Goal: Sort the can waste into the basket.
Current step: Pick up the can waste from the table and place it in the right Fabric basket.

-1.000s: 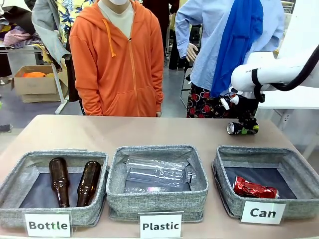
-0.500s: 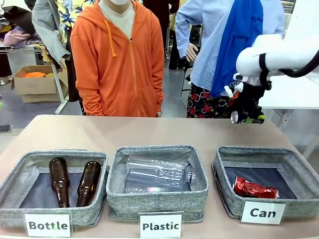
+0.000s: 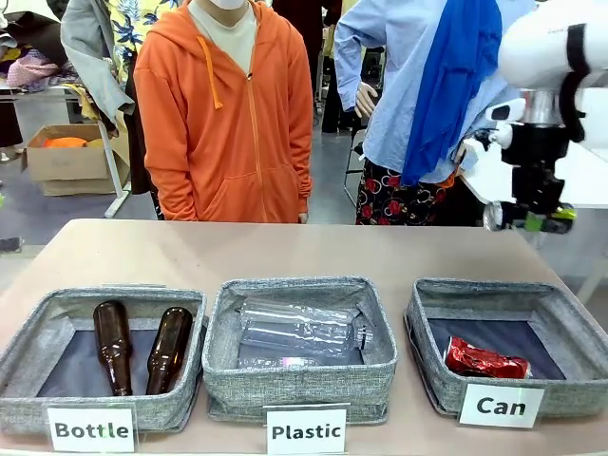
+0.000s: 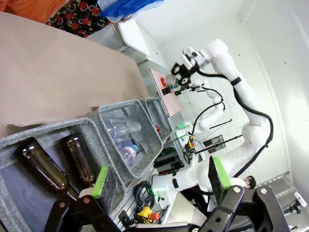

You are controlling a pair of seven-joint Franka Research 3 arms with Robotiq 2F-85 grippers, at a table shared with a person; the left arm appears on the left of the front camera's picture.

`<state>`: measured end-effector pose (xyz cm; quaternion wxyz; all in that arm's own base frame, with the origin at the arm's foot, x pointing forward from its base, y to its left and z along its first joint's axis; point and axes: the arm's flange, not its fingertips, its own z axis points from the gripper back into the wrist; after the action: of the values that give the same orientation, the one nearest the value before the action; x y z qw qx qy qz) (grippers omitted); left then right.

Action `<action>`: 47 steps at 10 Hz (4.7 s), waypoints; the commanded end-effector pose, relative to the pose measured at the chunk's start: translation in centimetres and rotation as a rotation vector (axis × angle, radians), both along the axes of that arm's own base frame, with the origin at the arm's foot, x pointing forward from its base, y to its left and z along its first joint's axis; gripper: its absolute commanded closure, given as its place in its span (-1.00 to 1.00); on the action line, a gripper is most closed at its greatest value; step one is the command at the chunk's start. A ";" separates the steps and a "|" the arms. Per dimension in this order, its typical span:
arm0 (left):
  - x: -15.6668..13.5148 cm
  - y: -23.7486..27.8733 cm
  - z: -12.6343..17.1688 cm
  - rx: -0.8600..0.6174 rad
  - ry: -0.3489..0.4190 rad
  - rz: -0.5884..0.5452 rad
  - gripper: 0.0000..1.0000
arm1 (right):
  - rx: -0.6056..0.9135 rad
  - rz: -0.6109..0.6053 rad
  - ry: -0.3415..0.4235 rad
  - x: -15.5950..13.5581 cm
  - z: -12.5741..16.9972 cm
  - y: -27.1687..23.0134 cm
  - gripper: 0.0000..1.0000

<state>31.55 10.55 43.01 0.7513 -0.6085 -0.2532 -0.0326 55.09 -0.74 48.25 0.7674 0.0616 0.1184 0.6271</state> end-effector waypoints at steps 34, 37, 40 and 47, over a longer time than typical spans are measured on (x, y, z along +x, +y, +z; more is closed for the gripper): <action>-0.3 0.1 0.2 -0.005 0.009 -0.009 -1.00 | 1.153 -0.706 0.335 -5.9 -3.9 -0.9 -1.00; -0.3 0.1 0.2 -0.005 0.009 -0.009 -1.00 | 1.141 -0.649 0.396 -4.2 -5.6 -2.0 -1.00; -0.3 0.1 0.2 -0.005 0.009 -0.009 -1.00 | 1.141 -0.649 0.396 -4.2 -5.6 -2.0 -1.00; -0.3 0.1 0.2 -0.005 0.009 -0.009 -1.00 | 1.141 -0.649 0.396 -4.2 -5.6 -2.0 -1.00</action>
<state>31.54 10.55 42.99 0.7513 -0.6088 -0.2529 -0.0324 50.60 -2.64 42.32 0.7314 0.5994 -0.1172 0.3033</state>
